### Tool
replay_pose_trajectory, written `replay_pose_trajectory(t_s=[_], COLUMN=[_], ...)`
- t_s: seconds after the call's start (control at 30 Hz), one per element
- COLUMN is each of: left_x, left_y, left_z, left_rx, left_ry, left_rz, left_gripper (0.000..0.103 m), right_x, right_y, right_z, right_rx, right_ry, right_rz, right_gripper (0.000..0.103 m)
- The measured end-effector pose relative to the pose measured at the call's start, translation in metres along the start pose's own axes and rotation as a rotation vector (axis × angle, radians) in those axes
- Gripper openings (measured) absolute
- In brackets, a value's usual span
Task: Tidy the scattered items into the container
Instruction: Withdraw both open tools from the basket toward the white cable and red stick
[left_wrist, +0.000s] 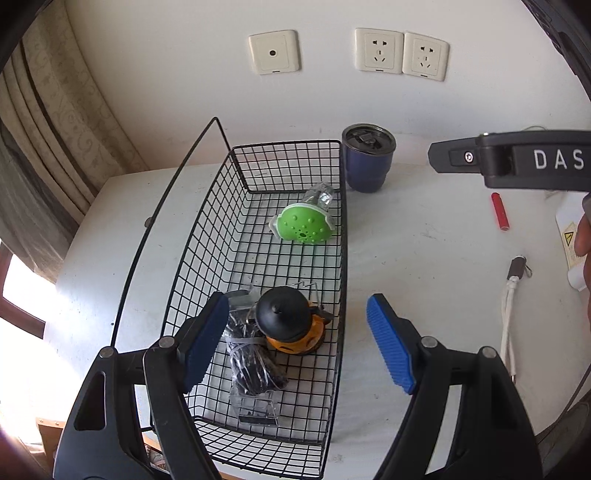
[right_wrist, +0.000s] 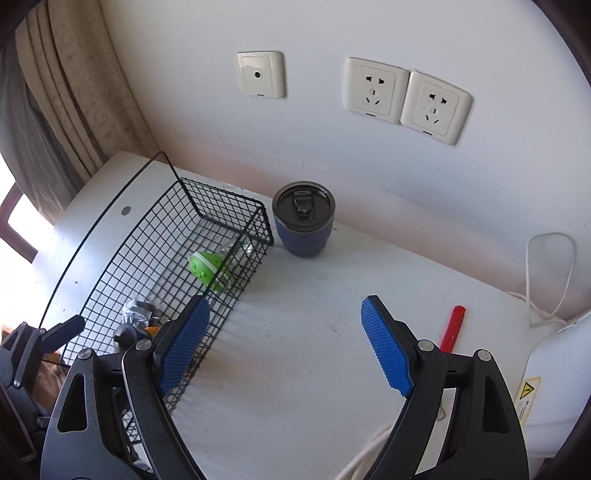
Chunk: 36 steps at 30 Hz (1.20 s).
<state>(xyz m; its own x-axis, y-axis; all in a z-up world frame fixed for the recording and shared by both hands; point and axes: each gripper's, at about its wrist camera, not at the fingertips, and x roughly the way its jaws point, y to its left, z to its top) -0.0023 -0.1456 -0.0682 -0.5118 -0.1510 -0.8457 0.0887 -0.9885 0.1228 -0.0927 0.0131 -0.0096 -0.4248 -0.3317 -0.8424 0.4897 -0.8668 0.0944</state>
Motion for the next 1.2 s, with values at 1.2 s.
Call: replay_pose_trajectory(t_s=[1.2], left_x=[-0.001], left_y=[-0.139], left_z=[0.012], left_rx=[0.226], left_ry=[0.008], left_rz=[-0.213], left_gripper=[0.074], right_x=[-0.045], right_y=[-0.135], right_z=[-0.059], right_rx=[0.228], right_ry=[-0.006], right_rz=[-0.15], right_gripper=[0.084])
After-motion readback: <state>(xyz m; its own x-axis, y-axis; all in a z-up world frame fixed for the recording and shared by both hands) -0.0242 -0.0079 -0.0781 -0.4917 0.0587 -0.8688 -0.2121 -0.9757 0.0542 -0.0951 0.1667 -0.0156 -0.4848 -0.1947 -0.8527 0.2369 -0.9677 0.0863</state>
